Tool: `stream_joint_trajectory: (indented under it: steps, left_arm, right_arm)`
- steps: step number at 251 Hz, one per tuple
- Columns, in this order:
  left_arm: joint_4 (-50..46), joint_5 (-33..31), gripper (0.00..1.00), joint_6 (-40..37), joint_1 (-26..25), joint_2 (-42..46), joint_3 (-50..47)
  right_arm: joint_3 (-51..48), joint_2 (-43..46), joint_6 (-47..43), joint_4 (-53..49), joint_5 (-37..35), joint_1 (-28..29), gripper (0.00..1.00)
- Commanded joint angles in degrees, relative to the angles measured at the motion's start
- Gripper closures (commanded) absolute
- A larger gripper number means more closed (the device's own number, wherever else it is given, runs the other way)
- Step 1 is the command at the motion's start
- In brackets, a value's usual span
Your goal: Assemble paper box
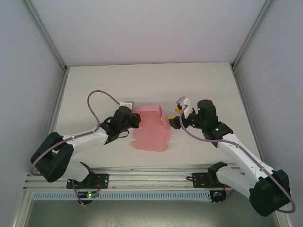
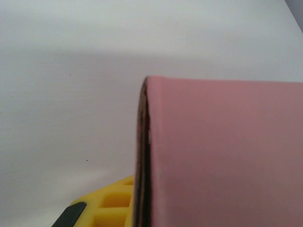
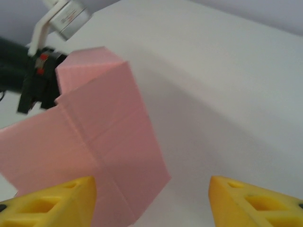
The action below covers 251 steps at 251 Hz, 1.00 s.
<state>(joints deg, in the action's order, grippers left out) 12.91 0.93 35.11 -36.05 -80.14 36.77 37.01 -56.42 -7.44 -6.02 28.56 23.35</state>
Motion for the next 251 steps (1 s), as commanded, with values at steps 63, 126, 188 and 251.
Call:
stream_joint_trajectory:
  steps: [63, 126, 188, 251]
  left_arm:
    - [2.3, 3.3, 1.0, -2.4, -0.5, -0.3, 2.5]
    - [2.2, 4.2, 1.0, -2.3, -0.5, -0.6, 2.9]
    - [0.9, 3.0, 1.0, -0.9, -0.5, -1.1, 3.8]
    - [1.1, 3.5, 1.0, -0.6, -0.6, -0.9, 3.6]
  right_arm:
    - [4.5, -5.1, -7.7, -4.5, 5.9, 1.8, 0.33]
    - [7.0, -8.1, -6.1, -1.7, -6.3, 6.4, 0.31]
    - [5.4, -8.7, -2.0, 3.5, -12.7, 11.1, 0.3]
    - [5.9, -9.1, 0.0, 3.6, -28.0, 15.4, 0.41]
